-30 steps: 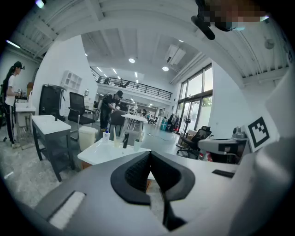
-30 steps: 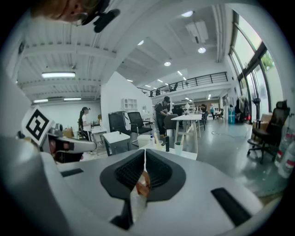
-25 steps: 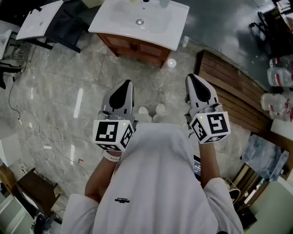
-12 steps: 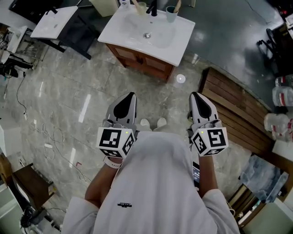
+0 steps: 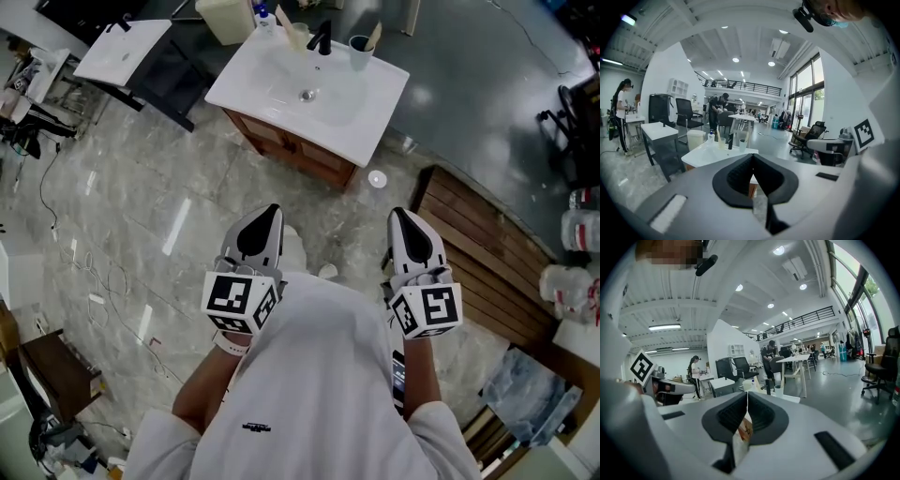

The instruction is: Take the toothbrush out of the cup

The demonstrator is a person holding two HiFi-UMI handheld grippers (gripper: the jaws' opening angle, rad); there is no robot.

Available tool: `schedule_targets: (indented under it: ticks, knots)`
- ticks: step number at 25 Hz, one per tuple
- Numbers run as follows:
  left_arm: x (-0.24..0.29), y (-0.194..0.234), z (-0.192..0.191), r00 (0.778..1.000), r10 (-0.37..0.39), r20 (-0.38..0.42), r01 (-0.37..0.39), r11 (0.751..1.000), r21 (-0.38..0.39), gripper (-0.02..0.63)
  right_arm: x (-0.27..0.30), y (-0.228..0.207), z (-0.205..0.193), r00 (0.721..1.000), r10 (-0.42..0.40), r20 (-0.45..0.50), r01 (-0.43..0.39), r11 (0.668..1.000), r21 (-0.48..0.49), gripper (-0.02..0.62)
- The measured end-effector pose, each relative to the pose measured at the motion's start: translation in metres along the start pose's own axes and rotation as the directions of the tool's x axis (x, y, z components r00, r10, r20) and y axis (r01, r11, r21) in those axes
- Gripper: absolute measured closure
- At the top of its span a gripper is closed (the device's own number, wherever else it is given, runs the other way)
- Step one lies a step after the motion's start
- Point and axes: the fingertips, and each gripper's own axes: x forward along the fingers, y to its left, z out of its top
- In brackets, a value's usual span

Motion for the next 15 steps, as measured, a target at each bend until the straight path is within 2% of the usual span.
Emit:
schedule_targets:
  ticks: [4,9,15]
  knots:
    - [0.039,0.027,0.014,1.0,-0.004,0.002,0.004,1.0,-0.025,0.6,0.044,-0.02,0.006,1.0,-0.027,-0.01,0.027,1.0,-0.011,0.588]
    - [0.103,0.081,0.039,1.0,-0.023,0.01,0.023,0.999,-0.029,0.6,0.119,-0.036,0.02,0.998,-0.053,-0.015,0.053,0.998,-0.033,0.588]
    - [0.19,0.16,0.102,0.997,-0.078,0.002,0.078,0.997,-0.005,0.6,0.225,-0.051,0.056,0.993,-0.108,-0.041,0.107,0.993,-0.041,0.588]
